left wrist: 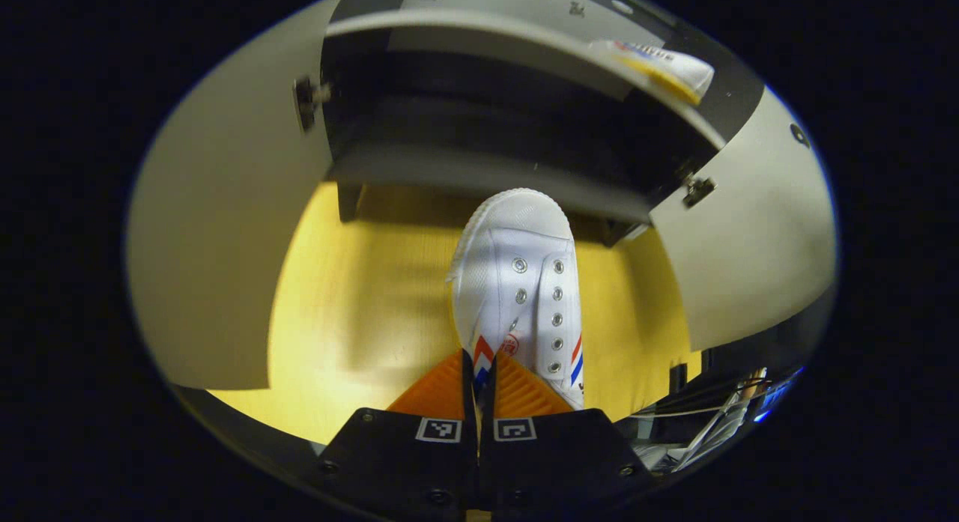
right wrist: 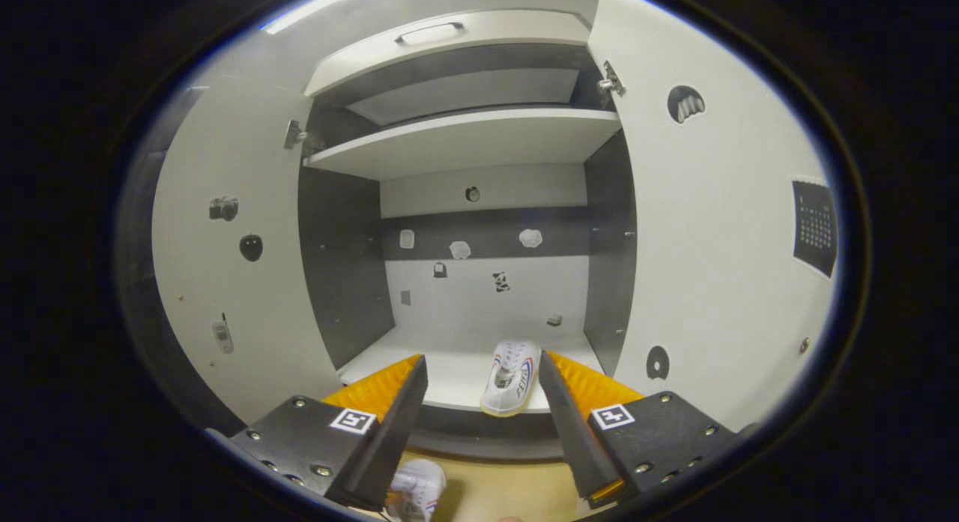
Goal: Grab one shoe with the right hand and put it into the shoe cabinet, grab the other shoe with the left hand and put it into the shoe cabinet; then close the right door with the right hand and the left door with the left hand.
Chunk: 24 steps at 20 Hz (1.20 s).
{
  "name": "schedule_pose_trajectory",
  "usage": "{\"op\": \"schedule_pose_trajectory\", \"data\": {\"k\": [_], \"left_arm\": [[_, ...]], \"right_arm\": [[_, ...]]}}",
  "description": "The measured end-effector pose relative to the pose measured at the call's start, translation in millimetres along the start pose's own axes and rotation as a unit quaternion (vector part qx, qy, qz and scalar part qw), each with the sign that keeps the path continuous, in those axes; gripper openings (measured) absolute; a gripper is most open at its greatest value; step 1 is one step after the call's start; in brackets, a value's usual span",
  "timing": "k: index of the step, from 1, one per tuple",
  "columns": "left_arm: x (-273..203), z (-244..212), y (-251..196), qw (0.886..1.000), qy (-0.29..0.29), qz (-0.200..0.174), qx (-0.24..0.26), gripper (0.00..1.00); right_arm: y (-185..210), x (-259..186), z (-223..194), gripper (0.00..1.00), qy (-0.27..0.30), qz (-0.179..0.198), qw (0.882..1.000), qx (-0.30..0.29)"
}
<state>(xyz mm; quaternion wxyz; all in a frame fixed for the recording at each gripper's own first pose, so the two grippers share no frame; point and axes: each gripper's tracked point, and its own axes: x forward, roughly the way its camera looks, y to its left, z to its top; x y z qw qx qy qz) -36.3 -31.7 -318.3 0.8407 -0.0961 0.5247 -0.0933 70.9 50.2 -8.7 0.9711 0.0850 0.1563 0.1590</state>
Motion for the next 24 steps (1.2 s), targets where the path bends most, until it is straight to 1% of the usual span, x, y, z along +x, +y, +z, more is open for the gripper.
{"op": "schedule_pose_trajectory", "data": {"k": [1, 2, 6, 9, 11, 14, 17, 19, 20, 21, 22, 24], "left_arm": [[-19, 17, -1, 1.000, -0.024, -0.003, 0.006, 0.02], [-31, 37, -2, 0.999, -0.050, -0.004, 0.010, 0.01], [-74, 107, -17, 0.990, -0.134, -0.013, 0.030, 0.01], [-78, 162, -32, 0.983, -0.179, -0.023, 0.045, 0.01], [-71, 204, -34, 0.978, -0.203, -0.020, 0.045, 0.01], [-60, 265, -26, 0.974, -0.223, -0.003, 0.043, 0.01], [-48, 306, -15, 0.972, -0.231, 0.012, 0.046, 0.01], [-46, 325, -11, 0.970, -0.235, 0.020, 0.051, 0.01], [-39, 330, -11, 0.972, -0.230, 0.017, 0.049, 0.02], [-34, 333, -11, 0.974, -0.222, 0.015, 0.048, 0.01], [-28, 336, -9, 0.974, -0.220, 0.017, 0.050, 0.01], [-17, 337, -5, 0.976, -0.208, 0.027, 0.053, 0.01]], "right_arm": [[0, 1, -1, 0.86, 0.001, 0.001, 1.000, 0.001], [0, 1, -1, 0.89, 0.001, 0.002, 1.000, 0.003], [-2, 0, -3, 0.89, 0.002, 0.003, 1.000, 0.009], [0, -2, -5, 0.89, 0.002, 0.008, 1.000, 0.013], [4, -4, -7, 0.89, 0.004, 0.014, 1.000, 0.014], [9, -10, -12, 0.89, 0.004, 0.020, 1.000, 0.009], [12, -13, -19, 0.89, 0.009, 0.021, 1.000, 0.004], [13, -13, -24, 0.89, 0.016, 0.020, 1.000, 0.008], [12, -13, -26, 0.89, 0.018, 0.020, 1.000, 0.011], [11, -13, -27, 0.89, 0.020, 0.019, 1.000, 0.014], [10, -13, -28, 0.86, 0.022, 0.017, 1.000, 0.015], [8, -13, -28, 0.86, 0.023, 0.013, 1.000, 0.016]]}}
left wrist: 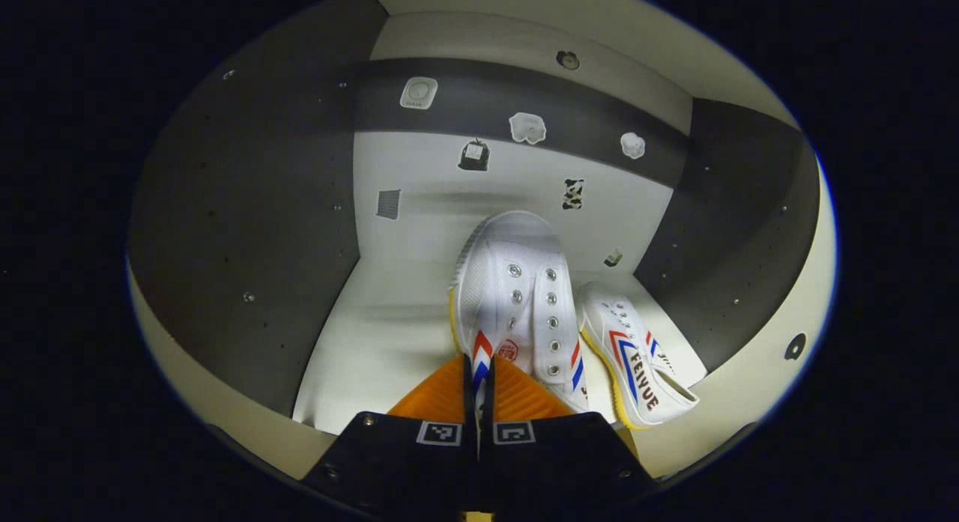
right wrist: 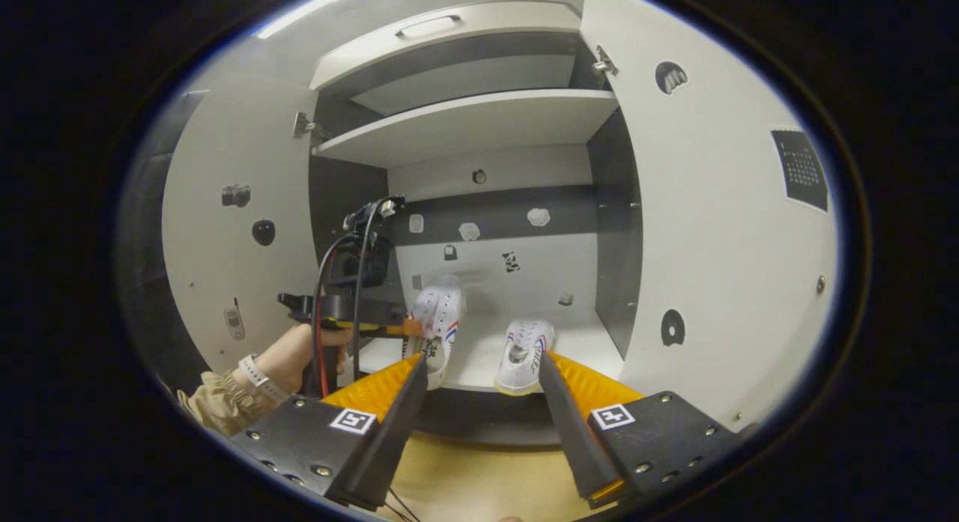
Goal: Grab one shoe with the right hand and put it into the shoe cabinet, grab the other shoe with the left hand and put it into the shoe cabinet; then close the right door with the right hand and the left door with the left hand.
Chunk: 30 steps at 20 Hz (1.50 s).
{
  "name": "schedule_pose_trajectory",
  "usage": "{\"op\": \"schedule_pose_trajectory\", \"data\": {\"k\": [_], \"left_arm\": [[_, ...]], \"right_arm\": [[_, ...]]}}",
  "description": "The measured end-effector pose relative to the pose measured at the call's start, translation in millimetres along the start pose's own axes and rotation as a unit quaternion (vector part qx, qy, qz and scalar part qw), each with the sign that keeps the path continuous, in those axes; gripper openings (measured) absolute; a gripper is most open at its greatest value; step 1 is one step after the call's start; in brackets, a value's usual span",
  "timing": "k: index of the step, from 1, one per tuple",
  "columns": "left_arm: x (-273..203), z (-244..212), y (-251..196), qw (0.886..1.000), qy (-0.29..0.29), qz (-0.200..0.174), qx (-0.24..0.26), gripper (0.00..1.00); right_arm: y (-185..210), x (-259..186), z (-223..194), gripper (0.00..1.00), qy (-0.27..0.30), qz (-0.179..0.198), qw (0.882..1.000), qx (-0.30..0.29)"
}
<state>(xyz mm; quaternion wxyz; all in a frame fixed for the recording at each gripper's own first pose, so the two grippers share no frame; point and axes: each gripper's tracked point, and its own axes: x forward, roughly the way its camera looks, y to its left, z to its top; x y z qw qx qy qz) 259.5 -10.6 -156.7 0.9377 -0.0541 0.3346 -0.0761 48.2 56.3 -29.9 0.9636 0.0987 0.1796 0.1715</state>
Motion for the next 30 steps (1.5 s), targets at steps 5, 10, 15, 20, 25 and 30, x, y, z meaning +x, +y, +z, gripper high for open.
{"op": "schedule_pose_trajectory", "data": {"k": [5, 10, 15, 20, 25, 30], "left_arm": [[20, -12, 10, 1.000, 0.022, 0.020, 0.006, 0.01], [27, -22, 16, 0.999, 0.035, 0.029, 0.017, 0.07], [-2, 1, 2, 0.999, -0.013, 0.013, 0.046, 0.46], [-64, 26, -25, 0.994, -0.090, -0.013, 0.060, 0.57], [-146, 57, -45, 0.975, -0.197, -0.021, 0.099, 0.57], [-208, 63, -67, 0.962, -0.247, -0.044, 0.110, 0.78]], "right_arm": [[-1, -3, 2, 0.89, -0.003, -0.005, 1.000, 0.003], [-1, -9, 3, 0.86, -0.006, -0.011, 1.000, 0.004], [4, -19, 3, 0.86, -0.010, -0.012, 1.000, 0.005], [9, -39, 11, 0.86, -0.026, -0.011, 1.000, 0.000], [9, -80, 30, 0.86, -0.065, -0.013, 0.998, -0.008], [-6, -132, 51, 0.89, -0.106, -0.030, 0.994, -0.002]]}}
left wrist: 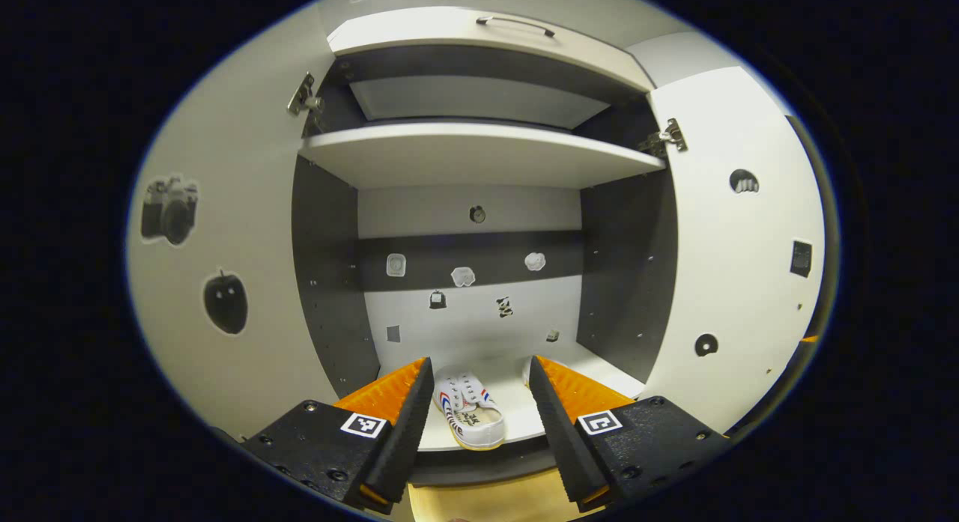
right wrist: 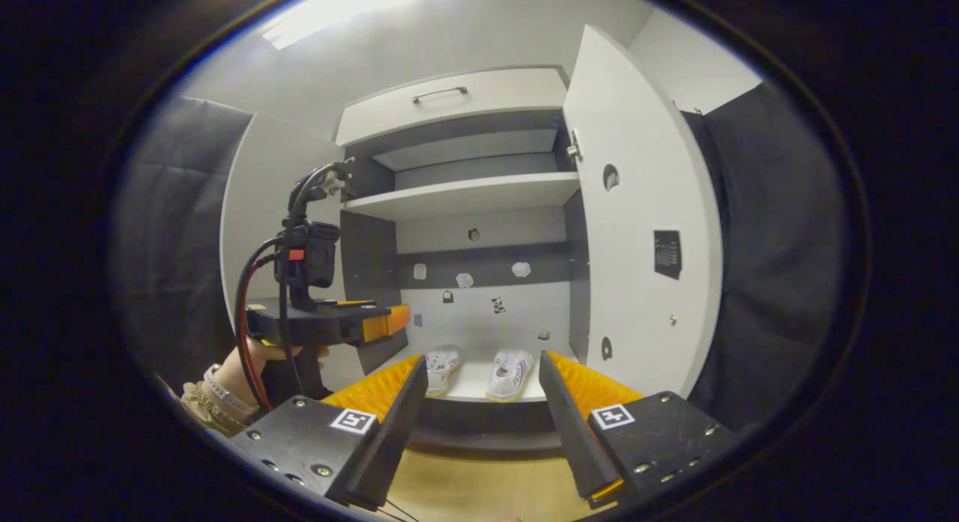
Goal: Grab one shoe with the right hand and put it into the shoe cabinet, grab the other shoe with the left hand and put it into the shoe cabinet; then close the right door with the right hand and the left door with the left hand.
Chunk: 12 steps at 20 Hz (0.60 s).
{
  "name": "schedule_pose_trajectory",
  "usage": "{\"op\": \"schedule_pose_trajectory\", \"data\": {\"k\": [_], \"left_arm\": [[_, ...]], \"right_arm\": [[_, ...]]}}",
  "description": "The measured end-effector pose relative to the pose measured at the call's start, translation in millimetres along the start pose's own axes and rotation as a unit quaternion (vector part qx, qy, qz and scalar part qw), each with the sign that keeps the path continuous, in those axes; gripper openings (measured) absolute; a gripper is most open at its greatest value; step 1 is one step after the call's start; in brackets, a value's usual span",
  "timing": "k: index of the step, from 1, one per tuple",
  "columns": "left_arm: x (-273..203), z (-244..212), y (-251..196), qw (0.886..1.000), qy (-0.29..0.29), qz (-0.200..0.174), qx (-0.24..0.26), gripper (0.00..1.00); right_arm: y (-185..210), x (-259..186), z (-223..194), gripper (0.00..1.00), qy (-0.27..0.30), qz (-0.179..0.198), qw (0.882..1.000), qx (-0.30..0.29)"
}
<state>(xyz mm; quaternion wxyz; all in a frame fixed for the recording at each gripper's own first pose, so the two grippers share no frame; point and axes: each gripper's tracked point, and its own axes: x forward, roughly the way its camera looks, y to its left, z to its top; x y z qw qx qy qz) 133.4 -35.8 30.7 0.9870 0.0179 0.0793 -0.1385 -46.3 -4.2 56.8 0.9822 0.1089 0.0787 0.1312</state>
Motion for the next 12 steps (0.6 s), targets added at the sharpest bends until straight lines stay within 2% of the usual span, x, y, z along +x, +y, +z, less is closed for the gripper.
{"op": "schedule_pose_trajectory", "data": {"k": [2, 3, 4, 5, 7, 8, 12], "left_arm": [[-10, 8, -9, 1.000, -0.009, -0.012, -0.009, 0.80], [-14, 10, -13, 1.000, -0.011, -0.017, -0.013, 0.83], [-18, 11, -15, 1.000, -0.011, -0.020, -0.016, 0.85], [-22, 14, -17, 1.000, -0.013, -0.021, -0.018, 0.85], [-25, 18, -18, 0.999, -0.018, -0.023, -0.026, 0.85], [-27, 18, -19, 0.999, -0.019, -0.023, -0.030, 0.85], [-35, 17, -14, 0.999, -0.016, -0.016, -0.032, 0.85]], "right_arm": [[-19, -18, 12, 0.86, -0.013, -0.024, 1.000, 0.000], [-32, -26, 17, 0.89, -0.019, -0.040, 0.999, -0.002], [-46, -34, 21, 0.85, -0.023, -0.059, 0.998, -0.005], [-61, -39, 25, 0.89, -0.028, -0.079, 0.996, -0.009], [-97, -49, 30, 0.89, -0.035, -0.124, 0.991, -0.021], [-114, -53, 31, 0.85, -0.037, -0.145, 0.988, -0.026], [-169, -57, 37, 0.89, -0.043, -0.204, 0.977, -0.045]]}}
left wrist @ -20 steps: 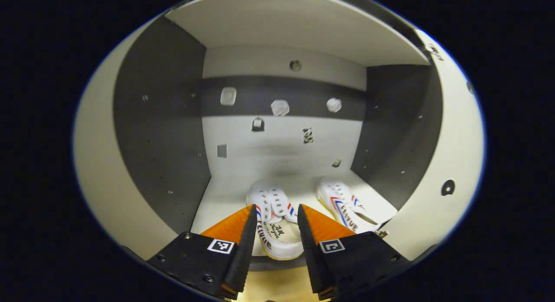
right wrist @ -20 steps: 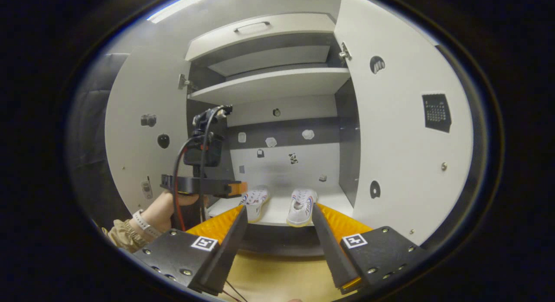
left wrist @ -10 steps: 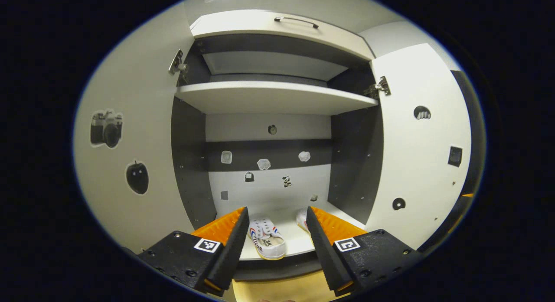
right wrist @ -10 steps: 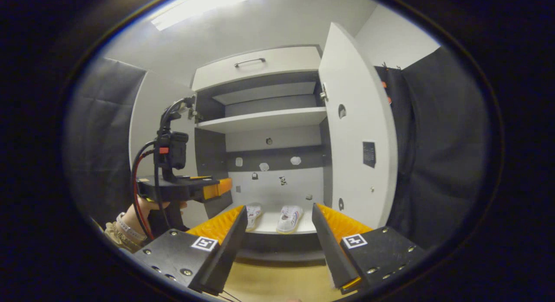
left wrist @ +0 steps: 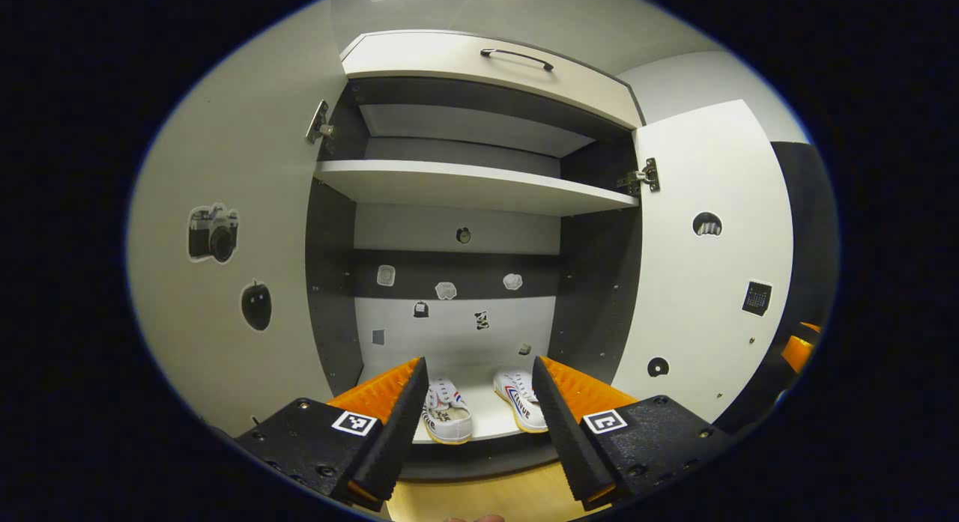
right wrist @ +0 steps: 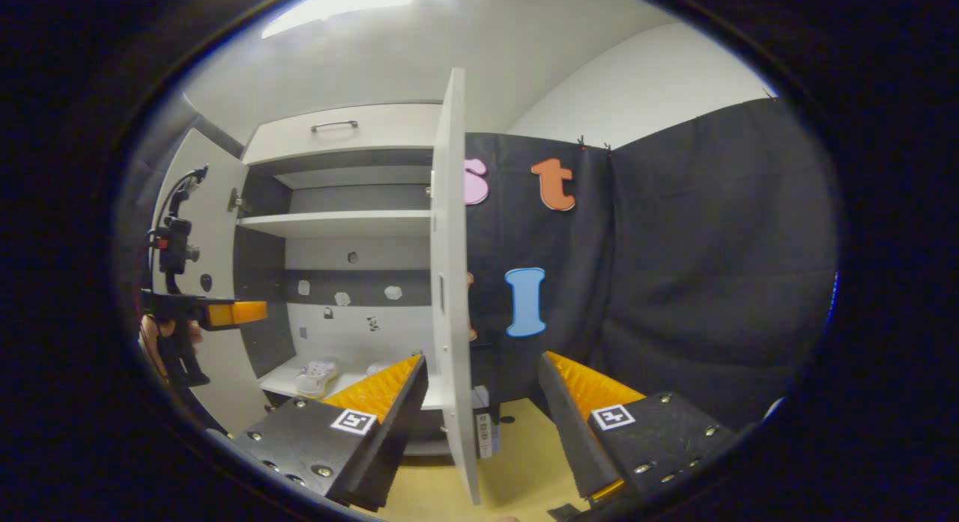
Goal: Grab one shoe with the right hand and put it into the shoe cabinet, grab the other shoe with the left hand and put it into the shoe cabinet; then close the right door with the right hand and the left door with the left hand.
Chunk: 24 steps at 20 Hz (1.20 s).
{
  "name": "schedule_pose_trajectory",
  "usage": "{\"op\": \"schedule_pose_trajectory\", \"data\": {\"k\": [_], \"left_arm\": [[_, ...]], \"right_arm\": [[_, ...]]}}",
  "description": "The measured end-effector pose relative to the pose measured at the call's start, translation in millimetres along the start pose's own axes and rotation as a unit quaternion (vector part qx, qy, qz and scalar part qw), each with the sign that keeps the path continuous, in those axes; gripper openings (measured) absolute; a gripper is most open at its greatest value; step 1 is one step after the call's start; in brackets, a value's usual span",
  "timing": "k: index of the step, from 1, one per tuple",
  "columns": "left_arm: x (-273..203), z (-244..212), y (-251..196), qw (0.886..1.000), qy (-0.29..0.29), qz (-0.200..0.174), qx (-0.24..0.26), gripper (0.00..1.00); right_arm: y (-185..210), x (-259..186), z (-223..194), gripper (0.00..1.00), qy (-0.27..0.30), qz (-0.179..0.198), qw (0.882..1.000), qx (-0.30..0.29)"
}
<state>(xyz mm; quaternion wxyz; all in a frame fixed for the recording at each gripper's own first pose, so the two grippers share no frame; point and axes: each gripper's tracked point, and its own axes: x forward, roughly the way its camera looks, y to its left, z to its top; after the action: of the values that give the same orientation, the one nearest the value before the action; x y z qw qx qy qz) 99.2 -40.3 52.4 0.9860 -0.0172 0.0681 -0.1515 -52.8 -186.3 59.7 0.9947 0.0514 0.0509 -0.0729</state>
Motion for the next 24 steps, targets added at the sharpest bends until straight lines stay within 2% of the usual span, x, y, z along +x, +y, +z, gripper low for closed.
{"op": "schedule_pose_trajectory", "data": {"k": [2, 3, 4, 5, 10, 11, 12, 14, 18, 23, 24], "left_arm": [[-3, -1, 3, 1.000, 0.001, 0.004, 0.004, 0.84], [-5, -2, 3, 1.000, 0.003, 0.005, 0.004, 0.84], [-7, -4, 3, 1.000, 0.005, 0.004, 0.003, 0.84], [-9, -5, 2, 1.000, 0.006, 0.003, 0.003, 0.84], [-18, -5, 9, 1.000, 0.005, 0.015, 0.018, 0.84], [-19, -6, 8, 1.000, 0.007, 0.016, 0.017, 0.84], [-19, -6, 7, 1.000, 0.008, 0.015, 0.014, 0.84], [-20, -6, 4, 1.000, 0.008, 0.012, 0.005, 0.84], [-23, -3, 0, 1.000, 0.003, 0.013, 0.001, 0.84], [-34, -4, 1, 1.000, 0.002, 0.023, 0.003, 0.84], [-36, -5, 2, 1.000, 0.002, 0.027, 0.002, 0.84]], "right_arm": [[-19, 11, -3, 0.89, -0.003, -0.020, 1.000, -0.012], [-23, 15, -6, 0.85, 0.000, -0.024, 1.000, -0.018], [-24, 20, -9, 0.86, 0.003, -0.025, 0.999, -0.023], [-24, 25, -13, 0.89, 0.007, -0.023, 0.999, -0.027], [-15, 38, -28, 0.89, 0.030, -0.002, 0.999, -0.024], [-14, 40, -28, 0.86, 0.030, 0.002, 0.999, -0.020], [-13, 41, -28, 0.89, 0.032, 0.008, 0.999, -0.016], [-8, 42, -30, 0.86, 0.040, 0.025, 0.999, -0.004], [12, 37, -31, 0.88, 0.047, 0.064, 0.997, -0.001], [73, 35, -33, 0.89, 0.055, 0.136, 0.989, 0.005], [84, 37, -32, 0.86, 0.054, 0.147, 0.988, 0.003]]}}
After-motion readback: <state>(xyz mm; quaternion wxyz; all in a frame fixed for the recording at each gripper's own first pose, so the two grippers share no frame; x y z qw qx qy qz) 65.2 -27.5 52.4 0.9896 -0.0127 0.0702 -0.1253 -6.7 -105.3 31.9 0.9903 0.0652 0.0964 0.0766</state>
